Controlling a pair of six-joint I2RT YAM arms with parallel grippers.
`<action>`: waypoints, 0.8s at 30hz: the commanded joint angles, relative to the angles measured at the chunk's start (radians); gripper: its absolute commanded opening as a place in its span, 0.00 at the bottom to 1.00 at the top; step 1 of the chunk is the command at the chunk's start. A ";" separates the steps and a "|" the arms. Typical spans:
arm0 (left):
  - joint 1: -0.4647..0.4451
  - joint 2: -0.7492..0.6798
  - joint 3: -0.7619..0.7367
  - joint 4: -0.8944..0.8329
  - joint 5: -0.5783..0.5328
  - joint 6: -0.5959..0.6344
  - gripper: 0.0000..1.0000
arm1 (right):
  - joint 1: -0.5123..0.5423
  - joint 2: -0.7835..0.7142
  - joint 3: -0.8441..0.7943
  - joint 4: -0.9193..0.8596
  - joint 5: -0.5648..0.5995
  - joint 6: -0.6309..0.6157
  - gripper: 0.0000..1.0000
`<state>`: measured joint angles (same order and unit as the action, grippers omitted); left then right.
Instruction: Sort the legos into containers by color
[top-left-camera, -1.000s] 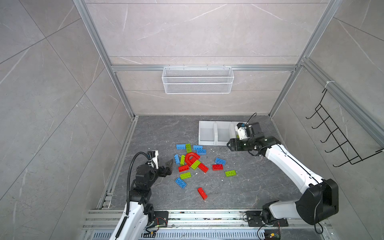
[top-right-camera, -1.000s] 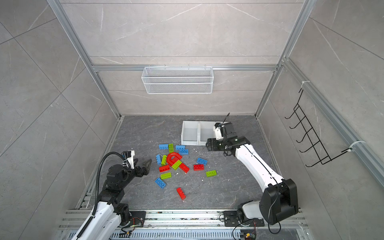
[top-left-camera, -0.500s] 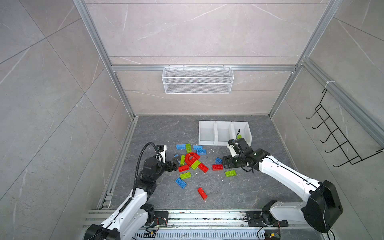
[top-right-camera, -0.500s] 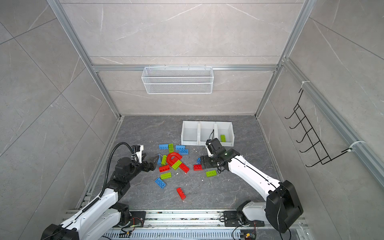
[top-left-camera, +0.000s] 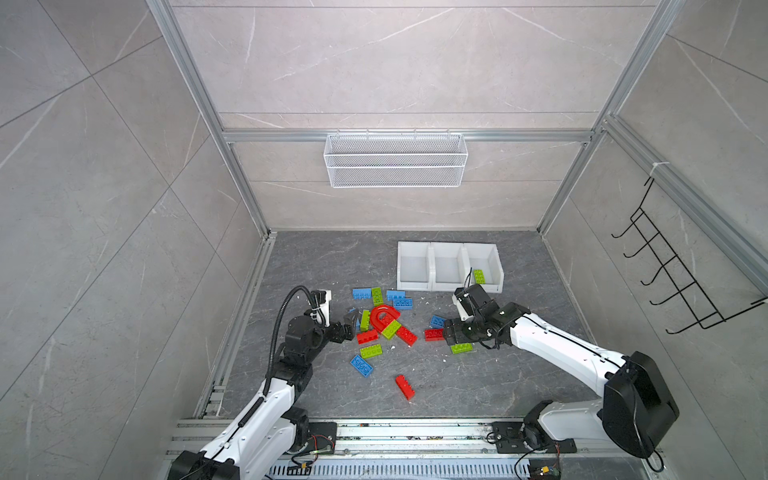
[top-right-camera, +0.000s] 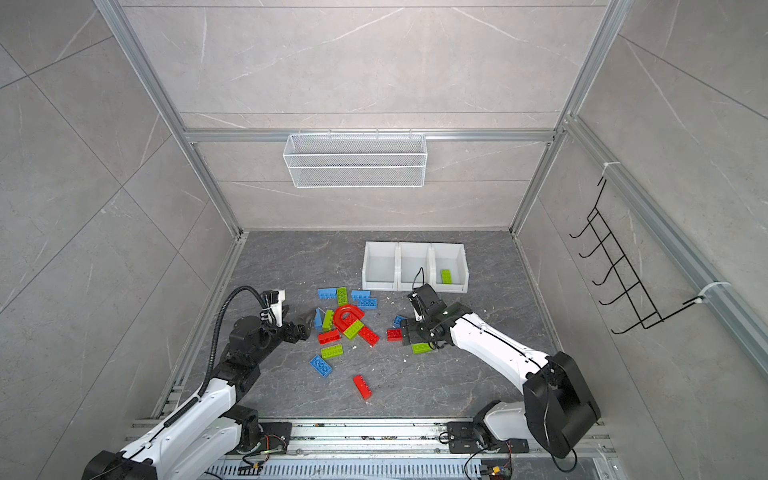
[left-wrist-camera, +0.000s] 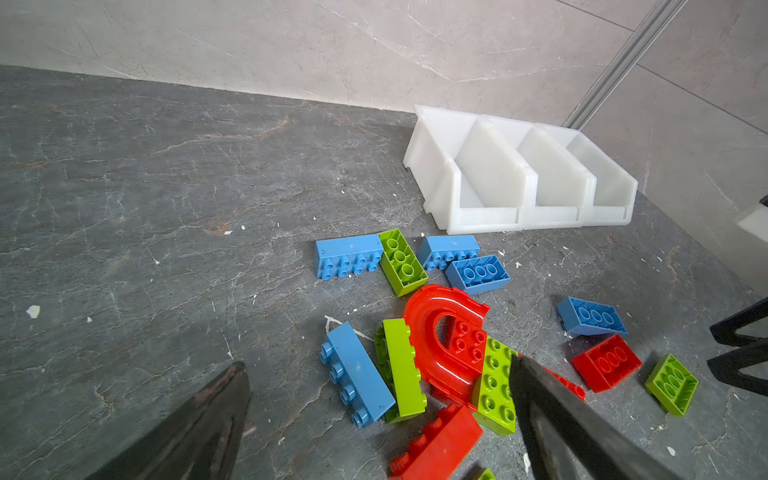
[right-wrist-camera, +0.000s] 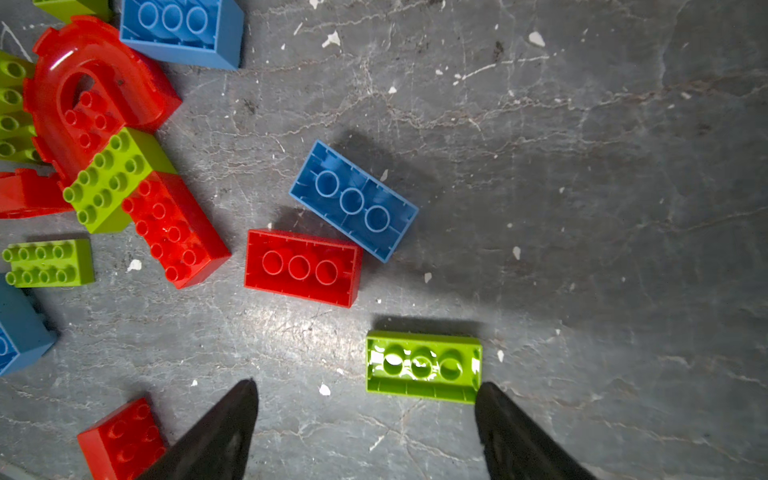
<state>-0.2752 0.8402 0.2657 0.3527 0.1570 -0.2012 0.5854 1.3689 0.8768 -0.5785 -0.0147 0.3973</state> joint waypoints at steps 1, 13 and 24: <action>-0.002 -0.010 -0.002 0.046 -0.013 0.014 1.00 | 0.005 0.009 -0.011 0.012 -0.004 0.025 0.85; -0.001 -0.009 -0.001 0.039 -0.007 0.009 1.00 | 0.038 0.018 -0.025 -0.018 0.024 0.092 0.86; -0.001 -0.013 0.000 0.034 -0.003 0.009 1.00 | 0.080 -0.010 -0.073 -0.033 0.025 0.138 0.87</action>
<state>-0.2752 0.8402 0.2657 0.3523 0.1574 -0.2012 0.6586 1.3830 0.8200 -0.5850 0.0044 0.5133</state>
